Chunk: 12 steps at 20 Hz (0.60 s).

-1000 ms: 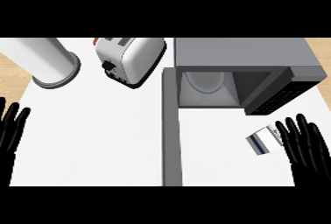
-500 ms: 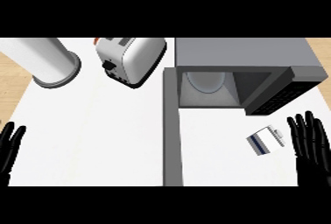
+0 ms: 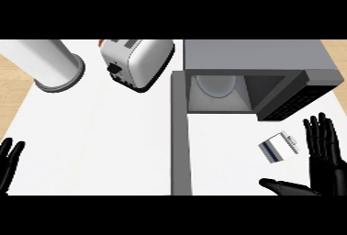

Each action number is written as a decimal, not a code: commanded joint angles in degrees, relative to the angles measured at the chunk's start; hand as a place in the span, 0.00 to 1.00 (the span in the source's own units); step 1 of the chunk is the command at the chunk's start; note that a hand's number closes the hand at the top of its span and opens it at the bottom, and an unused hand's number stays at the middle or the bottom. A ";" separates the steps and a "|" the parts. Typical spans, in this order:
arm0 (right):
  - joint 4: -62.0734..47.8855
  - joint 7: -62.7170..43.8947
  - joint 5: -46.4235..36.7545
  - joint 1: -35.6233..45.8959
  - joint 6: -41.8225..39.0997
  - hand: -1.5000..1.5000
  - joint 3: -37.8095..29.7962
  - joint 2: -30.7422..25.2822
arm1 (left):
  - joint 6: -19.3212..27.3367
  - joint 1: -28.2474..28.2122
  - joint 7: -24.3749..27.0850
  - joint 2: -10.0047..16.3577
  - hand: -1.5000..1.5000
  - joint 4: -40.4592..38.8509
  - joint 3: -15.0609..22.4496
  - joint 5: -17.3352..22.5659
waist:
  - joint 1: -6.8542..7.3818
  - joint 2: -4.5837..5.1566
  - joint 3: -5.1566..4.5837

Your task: Pick up the milk, place it into the microwave and close the microwave

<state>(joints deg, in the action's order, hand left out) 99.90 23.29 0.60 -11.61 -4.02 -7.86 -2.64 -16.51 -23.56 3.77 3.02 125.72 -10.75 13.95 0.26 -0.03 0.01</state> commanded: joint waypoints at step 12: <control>-27.45 14.45 -0.84 9.92 0.00 0.00 -9.76 -6.86 | -1.57 -0.25 -1.41 -1.13 0.00 1.67 -0.12 -0.42 | 0.01 0.05 0.01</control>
<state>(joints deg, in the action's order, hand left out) 80.41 34.11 -0.97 -5.46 -3.16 -14.94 -7.13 -17.96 -25.63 4.25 1.61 127.28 -10.28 13.15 0.27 -0.01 0.02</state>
